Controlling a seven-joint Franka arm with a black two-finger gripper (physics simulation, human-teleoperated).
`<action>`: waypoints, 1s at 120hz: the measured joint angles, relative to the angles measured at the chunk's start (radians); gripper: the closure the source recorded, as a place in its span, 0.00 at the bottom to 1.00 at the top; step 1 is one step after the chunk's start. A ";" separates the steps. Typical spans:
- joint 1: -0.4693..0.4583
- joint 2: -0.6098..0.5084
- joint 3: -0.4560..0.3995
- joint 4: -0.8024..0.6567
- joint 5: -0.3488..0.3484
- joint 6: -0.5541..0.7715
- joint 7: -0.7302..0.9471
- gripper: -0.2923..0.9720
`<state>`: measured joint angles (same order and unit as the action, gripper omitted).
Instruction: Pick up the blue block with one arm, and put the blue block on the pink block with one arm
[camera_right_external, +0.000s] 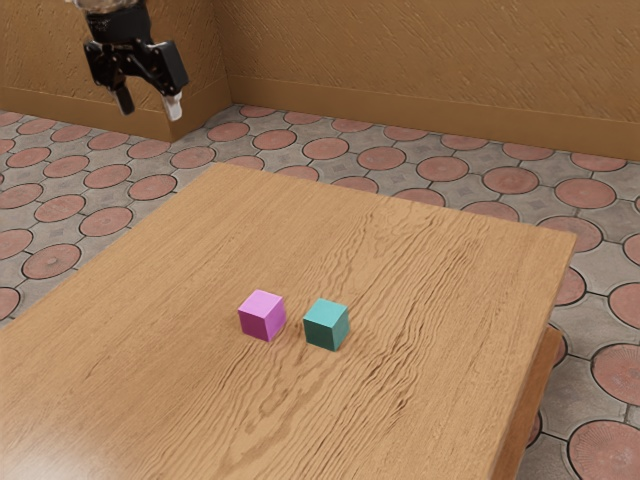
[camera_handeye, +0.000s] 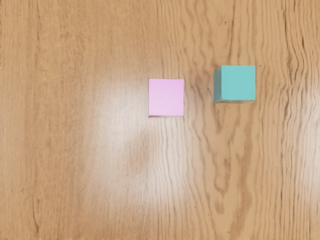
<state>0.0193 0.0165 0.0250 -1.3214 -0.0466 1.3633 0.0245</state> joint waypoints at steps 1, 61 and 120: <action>0.000 -0.001 0.000 -0.003 0.001 0.001 -0.002 0.23; -0.007 0.229 -0.215 -0.492 0.032 0.615 -0.170 0.24; -0.002 0.375 -0.292 -0.491 0.178 0.912 -0.348 0.24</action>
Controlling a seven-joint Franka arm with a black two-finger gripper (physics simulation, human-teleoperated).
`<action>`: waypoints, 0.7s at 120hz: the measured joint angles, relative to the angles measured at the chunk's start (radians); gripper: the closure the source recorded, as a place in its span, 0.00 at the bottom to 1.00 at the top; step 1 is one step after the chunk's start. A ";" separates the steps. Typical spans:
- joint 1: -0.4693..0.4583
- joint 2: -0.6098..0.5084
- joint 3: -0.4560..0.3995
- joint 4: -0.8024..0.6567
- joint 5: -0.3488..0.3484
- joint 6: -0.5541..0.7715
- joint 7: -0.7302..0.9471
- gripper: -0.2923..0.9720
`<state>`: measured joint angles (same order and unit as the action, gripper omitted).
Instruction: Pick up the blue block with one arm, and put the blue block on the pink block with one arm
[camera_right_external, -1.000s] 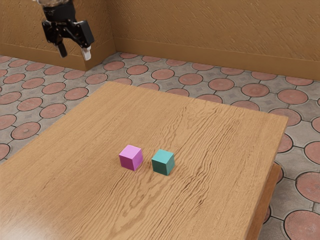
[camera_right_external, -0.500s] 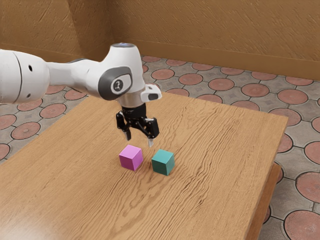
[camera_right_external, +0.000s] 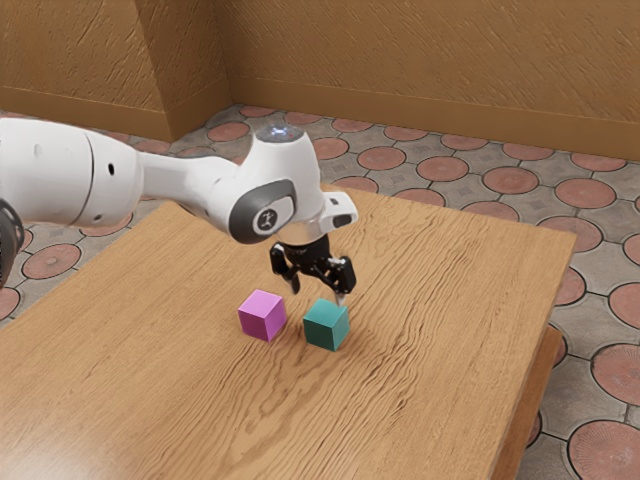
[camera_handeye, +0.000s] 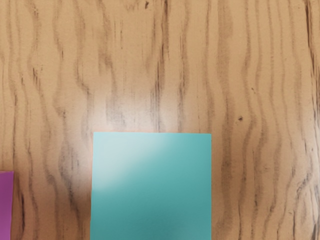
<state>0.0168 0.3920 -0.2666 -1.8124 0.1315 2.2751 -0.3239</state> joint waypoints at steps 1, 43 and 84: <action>0.000 0.003 0.000 0.000 0.001 0.001 -0.001 0.24; 0.002 0.074 -0.003 0.002 0.013 0.035 -0.030 0.24; 0.002 0.114 -0.005 0.002 0.061 0.073 -0.021 0.25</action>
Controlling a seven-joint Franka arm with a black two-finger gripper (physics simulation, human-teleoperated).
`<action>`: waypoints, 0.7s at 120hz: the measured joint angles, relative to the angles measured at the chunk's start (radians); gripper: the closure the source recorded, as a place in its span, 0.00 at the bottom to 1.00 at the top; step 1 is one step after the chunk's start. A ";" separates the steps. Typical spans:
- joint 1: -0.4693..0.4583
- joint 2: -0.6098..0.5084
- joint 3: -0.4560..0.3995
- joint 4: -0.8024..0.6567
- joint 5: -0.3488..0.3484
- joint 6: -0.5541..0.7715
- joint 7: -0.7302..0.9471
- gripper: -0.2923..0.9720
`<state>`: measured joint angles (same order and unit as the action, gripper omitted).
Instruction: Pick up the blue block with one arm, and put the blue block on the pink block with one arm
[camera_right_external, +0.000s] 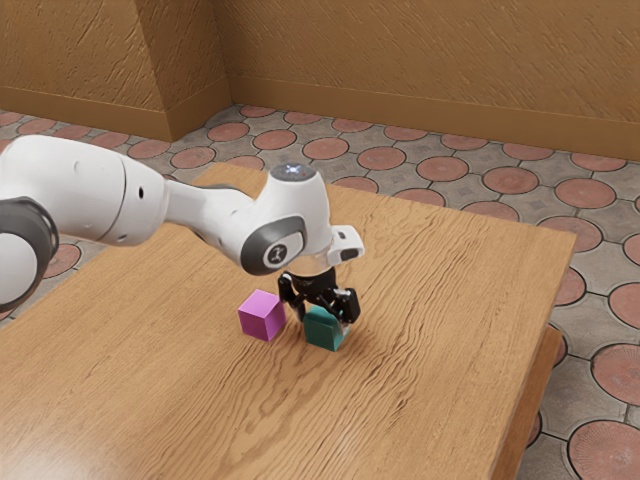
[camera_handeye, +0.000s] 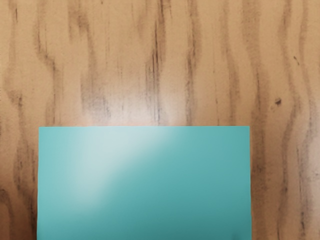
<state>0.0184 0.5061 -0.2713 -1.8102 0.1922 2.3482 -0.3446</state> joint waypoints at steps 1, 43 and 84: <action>0.000 0.000 0.000 0.000 0.002 0.001 0.001 0.25; 0.000 0.037 0.003 0.016 0.031 0.041 0.011 0.39; 0.000 0.043 0.011 0.017 0.039 0.046 -0.009 0.46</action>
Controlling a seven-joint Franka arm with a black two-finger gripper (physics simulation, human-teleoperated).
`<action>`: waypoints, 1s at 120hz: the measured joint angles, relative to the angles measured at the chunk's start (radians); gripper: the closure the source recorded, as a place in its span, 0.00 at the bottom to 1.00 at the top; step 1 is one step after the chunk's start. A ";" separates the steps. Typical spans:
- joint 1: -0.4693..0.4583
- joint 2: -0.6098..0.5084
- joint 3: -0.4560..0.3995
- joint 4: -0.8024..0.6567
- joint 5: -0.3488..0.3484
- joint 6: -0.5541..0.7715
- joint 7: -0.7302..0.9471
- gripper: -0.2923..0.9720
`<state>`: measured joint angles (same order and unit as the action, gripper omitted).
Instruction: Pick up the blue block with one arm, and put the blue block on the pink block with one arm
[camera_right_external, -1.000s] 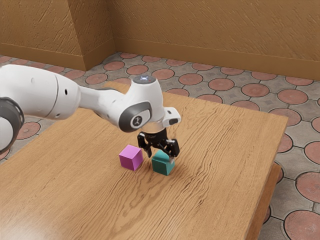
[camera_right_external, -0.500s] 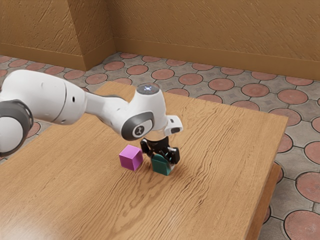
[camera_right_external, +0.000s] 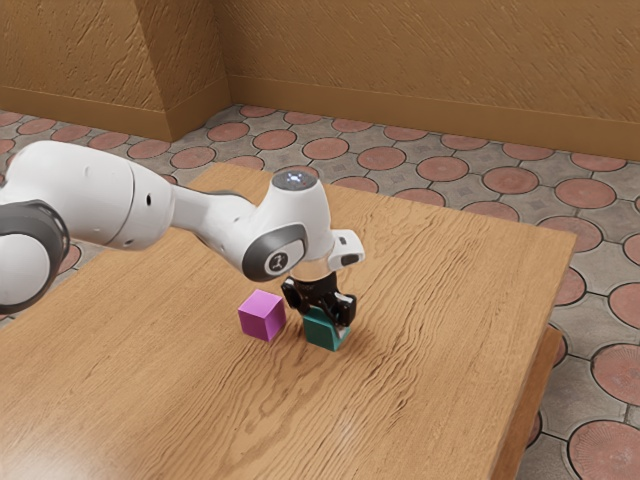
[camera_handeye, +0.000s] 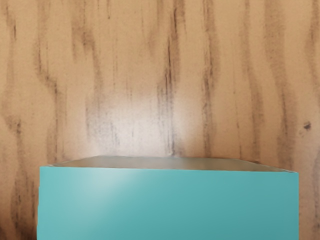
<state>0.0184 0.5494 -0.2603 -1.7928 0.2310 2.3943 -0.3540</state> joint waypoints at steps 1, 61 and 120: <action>0.000 0.000 0.000 0.000 0.000 0.000 -0.001 0.46; 0.024 -0.256 0.022 -0.118 0.011 -0.104 -0.042 0.48; 0.287 -0.294 -0.139 -0.196 0.097 -0.085 -0.051 0.48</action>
<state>0.3057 0.2559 -0.3995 -1.9891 0.3279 2.3097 -0.4045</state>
